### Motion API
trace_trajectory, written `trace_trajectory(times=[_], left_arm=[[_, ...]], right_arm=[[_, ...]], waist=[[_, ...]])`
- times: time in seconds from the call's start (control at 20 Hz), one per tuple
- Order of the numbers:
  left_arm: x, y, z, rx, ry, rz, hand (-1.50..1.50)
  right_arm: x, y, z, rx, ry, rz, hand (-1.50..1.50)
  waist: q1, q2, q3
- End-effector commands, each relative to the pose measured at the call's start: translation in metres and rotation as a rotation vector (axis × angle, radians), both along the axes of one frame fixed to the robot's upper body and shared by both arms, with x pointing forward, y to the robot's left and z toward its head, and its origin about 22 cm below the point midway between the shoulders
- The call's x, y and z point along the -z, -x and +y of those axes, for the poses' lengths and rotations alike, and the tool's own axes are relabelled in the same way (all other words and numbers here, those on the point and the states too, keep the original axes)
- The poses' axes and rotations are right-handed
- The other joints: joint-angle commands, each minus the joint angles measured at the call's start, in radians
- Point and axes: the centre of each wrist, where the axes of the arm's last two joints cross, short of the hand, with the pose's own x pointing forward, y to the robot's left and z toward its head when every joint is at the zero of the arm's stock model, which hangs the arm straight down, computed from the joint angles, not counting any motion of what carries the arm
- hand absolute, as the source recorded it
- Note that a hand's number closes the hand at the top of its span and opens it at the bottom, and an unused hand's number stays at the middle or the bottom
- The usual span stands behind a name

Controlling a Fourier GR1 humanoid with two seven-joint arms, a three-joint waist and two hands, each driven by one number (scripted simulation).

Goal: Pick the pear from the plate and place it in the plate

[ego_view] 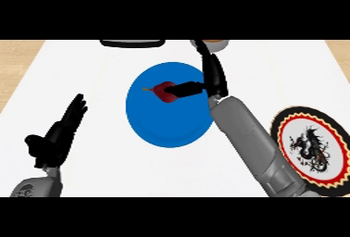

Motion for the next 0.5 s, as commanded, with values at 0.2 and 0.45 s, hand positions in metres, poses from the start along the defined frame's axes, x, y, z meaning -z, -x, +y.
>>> trace_trajectory(times=[0.2,0.45], left_arm=[[0.004,0.003,0.007,-0.016,0.014,0.003,0.0],[0.016,0.011,-0.003,-0.015,0.003,0.001,0.0]], right_arm=[[0.029,0.001,-0.118,-0.007,-0.247,-0.031,-1.5],[0.037,0.001,-0.174,-0.083,-0.205,-0.031,-1.5]], waist=[[-0.022,-0.003,0.0],[-0.016,-0.004,-0.001]])
